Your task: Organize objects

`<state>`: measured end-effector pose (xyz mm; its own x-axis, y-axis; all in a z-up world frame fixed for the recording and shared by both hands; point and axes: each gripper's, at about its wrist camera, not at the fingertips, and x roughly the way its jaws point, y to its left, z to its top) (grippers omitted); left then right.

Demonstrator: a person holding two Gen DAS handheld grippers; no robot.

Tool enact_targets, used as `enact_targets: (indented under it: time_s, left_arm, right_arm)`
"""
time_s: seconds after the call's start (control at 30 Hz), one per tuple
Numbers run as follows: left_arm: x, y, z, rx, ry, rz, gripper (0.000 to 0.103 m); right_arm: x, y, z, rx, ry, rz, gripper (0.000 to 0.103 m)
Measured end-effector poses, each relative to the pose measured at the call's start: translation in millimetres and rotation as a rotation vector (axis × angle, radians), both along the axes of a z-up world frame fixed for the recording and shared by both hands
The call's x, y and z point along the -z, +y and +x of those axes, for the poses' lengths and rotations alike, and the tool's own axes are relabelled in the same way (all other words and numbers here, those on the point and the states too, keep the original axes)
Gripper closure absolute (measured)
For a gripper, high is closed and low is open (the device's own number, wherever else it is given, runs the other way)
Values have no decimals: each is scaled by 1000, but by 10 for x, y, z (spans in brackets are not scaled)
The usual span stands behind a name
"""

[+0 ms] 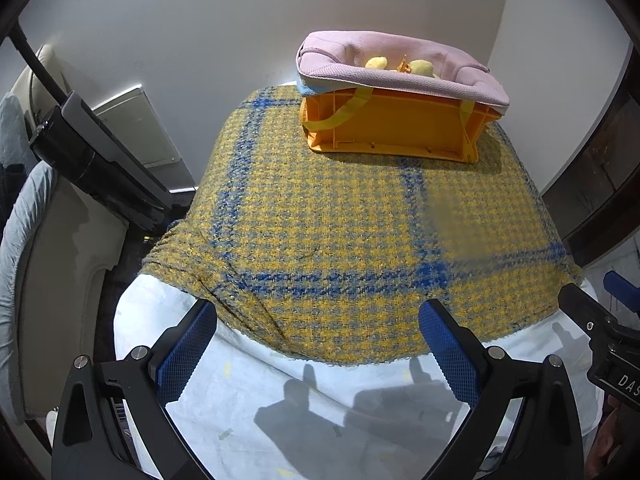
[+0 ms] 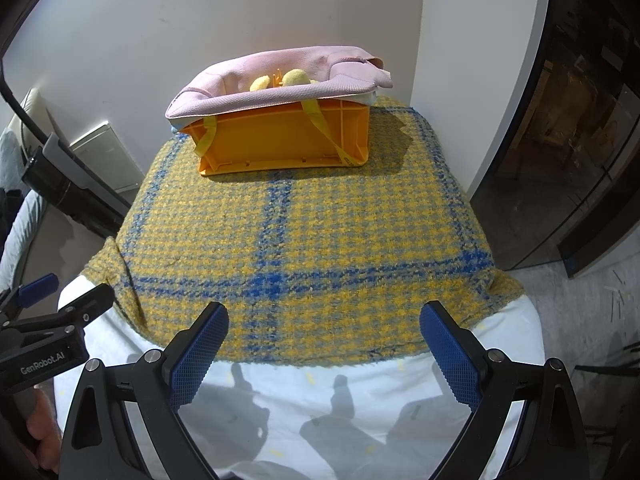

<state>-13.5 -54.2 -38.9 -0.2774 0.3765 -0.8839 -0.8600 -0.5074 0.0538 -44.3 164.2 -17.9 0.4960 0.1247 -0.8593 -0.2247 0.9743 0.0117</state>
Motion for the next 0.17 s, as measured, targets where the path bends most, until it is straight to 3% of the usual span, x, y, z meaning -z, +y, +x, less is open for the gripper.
enact_targets:
  time_s: [0.17]
  left_arm:
    - [15, 7, -29, -9, -6, -9, 0]
  right_arm:
    - [7, 13, -3, 9, 0, 5, 6]
